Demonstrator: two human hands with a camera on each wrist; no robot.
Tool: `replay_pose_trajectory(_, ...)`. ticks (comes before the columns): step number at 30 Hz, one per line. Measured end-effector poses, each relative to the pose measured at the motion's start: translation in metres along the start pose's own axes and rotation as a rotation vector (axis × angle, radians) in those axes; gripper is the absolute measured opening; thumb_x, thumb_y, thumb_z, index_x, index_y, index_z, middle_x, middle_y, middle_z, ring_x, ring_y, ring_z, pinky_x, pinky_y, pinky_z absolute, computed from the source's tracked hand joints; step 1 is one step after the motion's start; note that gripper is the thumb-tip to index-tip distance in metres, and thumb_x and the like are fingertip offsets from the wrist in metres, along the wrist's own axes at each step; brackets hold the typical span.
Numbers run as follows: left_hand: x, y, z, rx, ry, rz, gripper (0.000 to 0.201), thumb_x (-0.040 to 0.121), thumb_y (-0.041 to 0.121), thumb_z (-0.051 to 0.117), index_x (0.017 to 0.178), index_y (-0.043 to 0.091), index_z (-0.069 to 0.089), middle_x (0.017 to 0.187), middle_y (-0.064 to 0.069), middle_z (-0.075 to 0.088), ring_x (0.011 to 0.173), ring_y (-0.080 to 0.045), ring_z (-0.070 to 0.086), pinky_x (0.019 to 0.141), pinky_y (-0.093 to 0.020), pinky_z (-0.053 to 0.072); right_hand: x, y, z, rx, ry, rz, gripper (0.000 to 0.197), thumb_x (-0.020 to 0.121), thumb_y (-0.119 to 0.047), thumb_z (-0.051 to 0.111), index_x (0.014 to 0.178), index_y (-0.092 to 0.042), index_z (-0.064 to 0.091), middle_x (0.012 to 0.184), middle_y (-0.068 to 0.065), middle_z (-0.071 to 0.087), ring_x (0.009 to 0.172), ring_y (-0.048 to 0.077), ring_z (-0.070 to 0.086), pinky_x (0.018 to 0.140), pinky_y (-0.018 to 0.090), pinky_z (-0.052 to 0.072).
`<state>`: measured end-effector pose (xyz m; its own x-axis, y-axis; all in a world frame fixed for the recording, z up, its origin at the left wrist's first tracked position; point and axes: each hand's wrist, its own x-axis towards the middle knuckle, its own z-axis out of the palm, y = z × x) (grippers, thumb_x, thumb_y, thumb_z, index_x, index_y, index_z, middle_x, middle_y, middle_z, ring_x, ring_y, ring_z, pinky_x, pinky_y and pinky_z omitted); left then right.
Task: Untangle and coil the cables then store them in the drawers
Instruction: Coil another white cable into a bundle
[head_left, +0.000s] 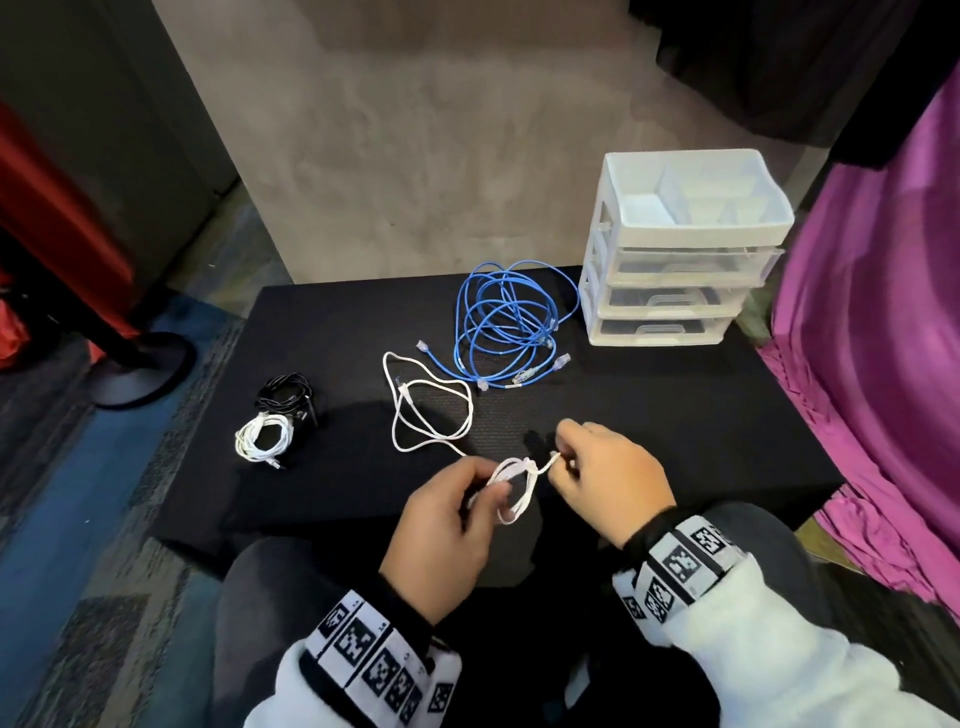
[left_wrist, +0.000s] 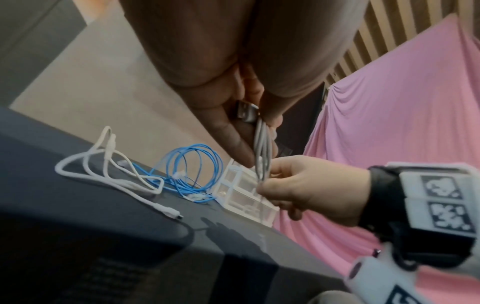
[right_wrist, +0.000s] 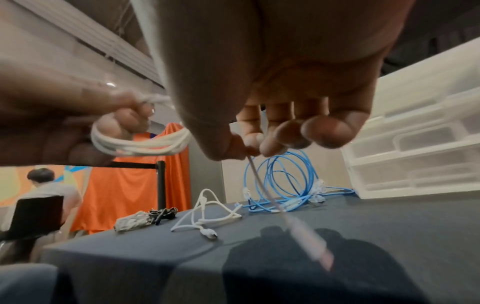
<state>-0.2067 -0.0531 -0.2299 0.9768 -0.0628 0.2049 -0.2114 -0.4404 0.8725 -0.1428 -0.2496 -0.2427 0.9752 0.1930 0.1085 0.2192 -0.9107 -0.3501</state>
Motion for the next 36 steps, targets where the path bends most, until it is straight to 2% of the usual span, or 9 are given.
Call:
replay_pose_trajectory(4,0.009,0.002,-0.003,-0.334,0.135,-0.265,0.011,0.101,0.013,0.059,0.093,0.012,0.066,0.073,0.001,0.074,0.075,-0.02,0.073,0.077,-0.036,0.061,-0.008,-0.004,-0.003,0.462,0.065,0.073,0.018,0.083,-0.023,0.064,0.076,-0.019,0.047,0.065,0.001,0.052,0.062,0.021,0.051,0.065,0.038,0.047)
replay_pose_trajectory(9,0.01,0.012,0.002,-0.678,0.178,-0.423,0.015,0.101,0.012,0.056,0.099,-0.001,0.063,0.076,-0.003,0.067,0.074,-0.016,0.071,0.072,-0.034,0.063,-0.014,-0.018,0.0,1.154,0.01,0.317,0.014,0.093,0.0,0.063,0.089,-0.007,0.051,0.075,0.019,0.066,0.068,0.03,0.066,0.064,0.042,0.055)
replay_pose_trajectory(12,0.012,0.01,0.003,-0.69,0.195,-0.415,0.017,0.101,0.013,0.056,0.102,-0.003,0.063,0.076,-0.002,0.067,0.073,-0.015,0.071,0.07,-0.033,0.062,-0.018,-0.018,0.002,1.114,0.042,0.258,0.021,0.092,-0.016,0.071,0.099,-0.015,0.052,0.072,0.008,0.064,0.072,0.034,0.065,0.07,0.044,0.054)
replay_pose_trajectory(15,0.012,0.008,0.001,-0.671,0.207,-0.384,0.017,0.1,0.011,0.057,0.102,-0.005,0.062,0.076,-0.001,0.068,0.072,-0.016,0.071,0.068,-0.029,0.06,-0.022,-0.013,0.001,0.991,0.121,0.172,0.025,0.091,-0.019,0.074,0.104,-0.021,0.053,0.075,-0.005,0.06,0.072,0.017,0.058,0.076,0.033,0.049)
replay_pose_trajectory(18,0.013,0.009,0.0,-0.643,0.205,-0.354,0.014,0.101,0.009,0.057,0.1,-0.005,0.062,0.075,-0.002,0.069,0.072,-0.016,0.071,0.067,-0.026,0.059,-0.026,-0.02,-0.005,1.097,0.043,0.203,0.026,0.091,-0.019,0.076,0.112,-0.022,0.061,0.078,-0.009,0.062,0.074,0.011,0.057,0.08,0.038,0.052)
replay_pose_trajectory(23,0.013,0.018,0.005,-0.647,0.158,-0.317,0.015,0.1,0.007,0.056,0.1,-0.007,0.061,0.084,-0.016,0.068,0.075,-0.02,0.071,0.071,-0.029,0.06,-0.035,-0.035,-0.005,1.244,-0.139,0.244,0.015,0.093,-0.019,0.074,0.106,-0.013,0.073,0.094,0.011,0.078,0.084,0.017,0.068,0.073,0.03,0.056)
replay_pose_trajectory(28,0.011,0.021,0.016,-0.591,0.18,-0.305,0.013,0.103,0.01,0.054,0.102,0.001,0.063,0.096,-0.02,0.074,0.09,-0.029,0.072,0.083,-0.045,0.062,-0.032,-0.046,-0.003,1.761,-0.14,0.536,0.025,0.095,-0.008,0.066,0.117,0.003,0.07,0.108,0.02,0.076,0.089,0.018,0.07,0.069,0.023,0.051)
replay_pose_trajectory(32,0.014,0.015,0.018,-0.456,0.246,-0.28,0.025,0.1,0.037,0.059,0.105,0.015,0.066,0.1,-0.014,0.072,0.096,-0.039,0.07,0.088,-0.06,0.058,-0.035,-0.047,-0.007,1.863,-0.274,0.556,0.03,0.092,-0.016,0.068,0.117,0.0,0.072,0.118,0.016,0.074,0.106,0.022,0.065,0.099,0.04,0.047)
replay_pose_trajectory(36,0.016,0.01,0.017,-0.37,0.277,-0.28,0.012,0.103,0.024,0.058,0.1,0.019,0.068,0.091,-0.012,0.074,0.087,-0.034,0.071,0.083,-0.056,0.059,-0.037,-0.044,-0.013,1.944,-0.422,0.486,0.009,0.088,-0.017,0.067,0.085,-0.01,0.073,0.11,0.012,0.065,0.106,0.024,0.059,0.101,0.047,0.042)
